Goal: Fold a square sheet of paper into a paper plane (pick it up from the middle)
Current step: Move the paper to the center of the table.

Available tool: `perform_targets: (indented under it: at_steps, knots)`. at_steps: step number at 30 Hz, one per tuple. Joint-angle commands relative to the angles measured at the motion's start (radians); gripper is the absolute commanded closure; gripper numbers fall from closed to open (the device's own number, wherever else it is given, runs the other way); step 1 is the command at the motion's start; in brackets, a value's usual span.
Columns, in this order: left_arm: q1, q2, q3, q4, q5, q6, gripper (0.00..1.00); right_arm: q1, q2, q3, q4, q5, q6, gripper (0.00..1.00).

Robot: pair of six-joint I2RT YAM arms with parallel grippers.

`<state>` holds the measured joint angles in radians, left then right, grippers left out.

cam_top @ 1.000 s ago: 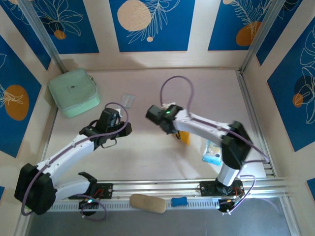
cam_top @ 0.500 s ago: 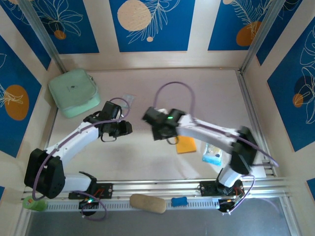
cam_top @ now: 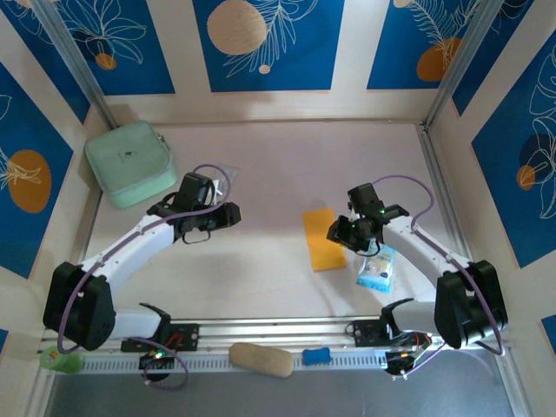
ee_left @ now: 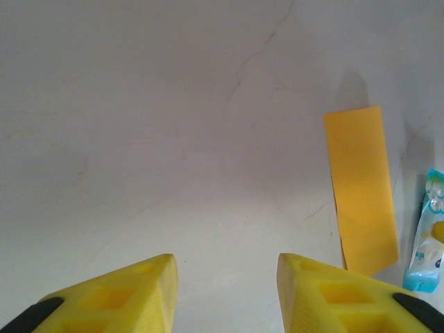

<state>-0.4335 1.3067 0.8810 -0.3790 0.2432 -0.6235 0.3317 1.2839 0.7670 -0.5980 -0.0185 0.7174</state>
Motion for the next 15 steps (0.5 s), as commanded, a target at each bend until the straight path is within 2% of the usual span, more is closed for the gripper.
perform_targets:
  at_steps: [1, 4, 7, 15]
  knots:
    - [0.012, -0.003, 0.023, 0.028, 0.005, -0.019, 0.58, -0.026, 0.043, -0.009, 0.096, -0.152, -0.068, 0.64]
    - [0.011, 0.01, 0.035, 0.011, 0.014, -0.014, 0.57, -0.069, 0.108, 0.003, 0.105, -0.204, -0.093, 0.65]
    - [0.012, 0.016, 0.032, 0.018, 0.036, -0.033, 0.57, -0.097, 0.152, -0.004, 0.143, -0.295, -0.103, 0.73]
    - [0.011, -0.003, 0.009, 0.014, 0.068, -0.044, 0.56, -0.085, 0.192, -0.071, 0.21, -0.326, -0.061, 0.73]
